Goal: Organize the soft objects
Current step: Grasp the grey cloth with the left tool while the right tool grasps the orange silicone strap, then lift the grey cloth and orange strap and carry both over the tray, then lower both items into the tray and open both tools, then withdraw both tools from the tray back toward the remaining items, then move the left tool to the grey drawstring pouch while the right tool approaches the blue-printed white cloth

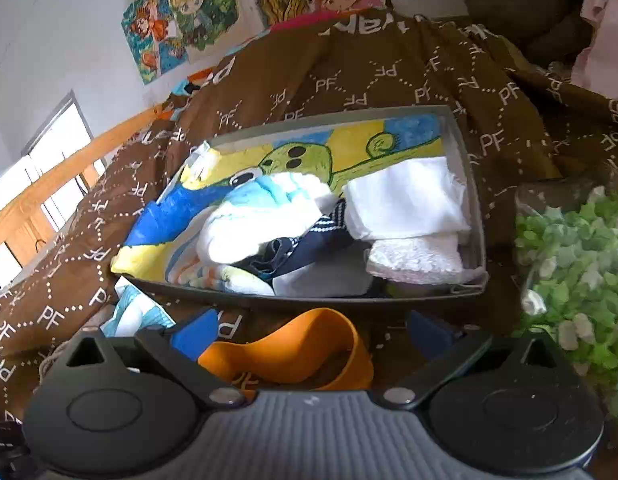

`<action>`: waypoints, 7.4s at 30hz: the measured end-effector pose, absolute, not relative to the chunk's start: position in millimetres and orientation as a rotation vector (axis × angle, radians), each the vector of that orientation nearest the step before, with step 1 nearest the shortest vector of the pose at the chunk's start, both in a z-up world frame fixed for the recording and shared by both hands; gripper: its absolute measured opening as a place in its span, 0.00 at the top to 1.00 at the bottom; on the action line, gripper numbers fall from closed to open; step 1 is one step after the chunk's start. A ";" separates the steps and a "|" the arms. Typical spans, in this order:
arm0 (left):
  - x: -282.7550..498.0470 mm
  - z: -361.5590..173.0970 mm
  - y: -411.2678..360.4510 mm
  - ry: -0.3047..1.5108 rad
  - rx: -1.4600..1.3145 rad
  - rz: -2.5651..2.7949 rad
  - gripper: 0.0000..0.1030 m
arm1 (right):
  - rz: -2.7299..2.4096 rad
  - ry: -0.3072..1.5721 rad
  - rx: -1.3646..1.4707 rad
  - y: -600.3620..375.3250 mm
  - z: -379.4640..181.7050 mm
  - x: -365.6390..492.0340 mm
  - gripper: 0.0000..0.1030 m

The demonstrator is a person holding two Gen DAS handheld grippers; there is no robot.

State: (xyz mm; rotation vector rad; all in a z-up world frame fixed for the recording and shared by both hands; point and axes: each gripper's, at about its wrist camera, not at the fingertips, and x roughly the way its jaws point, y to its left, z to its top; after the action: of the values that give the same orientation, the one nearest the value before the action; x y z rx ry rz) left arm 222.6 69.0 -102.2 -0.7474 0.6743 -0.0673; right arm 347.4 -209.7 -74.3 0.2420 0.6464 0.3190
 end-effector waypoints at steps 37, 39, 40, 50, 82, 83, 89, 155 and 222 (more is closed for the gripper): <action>223.5 -114.5 76.6 0.666 -0.795 -0.066 0.77 | 0.317 0.778 0.429 -224.4 -91.9 352.8 0.73; 221.7 -111.1 74.2 0.662 -0.784 -0.069 0.80 | 0.315 0.777 0.427 -225.0 -91.5 351.4 0.77; 220.8 -108.9 72.8 0.661 -0.779 -0.069 0.82 | 0.314 0.776 0.428 -225.6 -91.3 350.7 0.79; 206.7 -83.7 67.6 0.593 -0.752 -0.042 0.90 | 0.326 0.670 0.425 -238.4 -74.5 335.0 0.83; 373.0 -5.0 -20.2 0.386 -0.473 -0.248 0.91 | 0.326 0.349 0.504 -279.9 -47.2 392.3 0.83; 382.2 -8.9 -23.7 0.393 -0.458 -0.252 0.91 | 0.323 0.359 0.508 -280.3 -51.9 394.7 0.83; 420.3 -23.9 -34.7 0.461 -0.380 -0.274 0.90 | 0.333 0.384 0.549 -288.4 -67.3 405.4 0.83; 238.2 38.3 37.7 0.329 -0.307 -0.110 0.01 | 0.187 0.312 0.182 -241.8 51.3 263.4 0.00; 121.6 -29.2 85.5 0.558 -0.046 0.048 0.01 | 0.321 0.463 -0.103 -137.9 -38.1 151.5 0.00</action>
State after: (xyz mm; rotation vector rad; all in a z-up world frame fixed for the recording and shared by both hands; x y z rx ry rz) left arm 121.6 85.5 -29.2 -0.0463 0.5579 0.0476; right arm 151.5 -137.9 -38.1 -0.1027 0.4628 0.3209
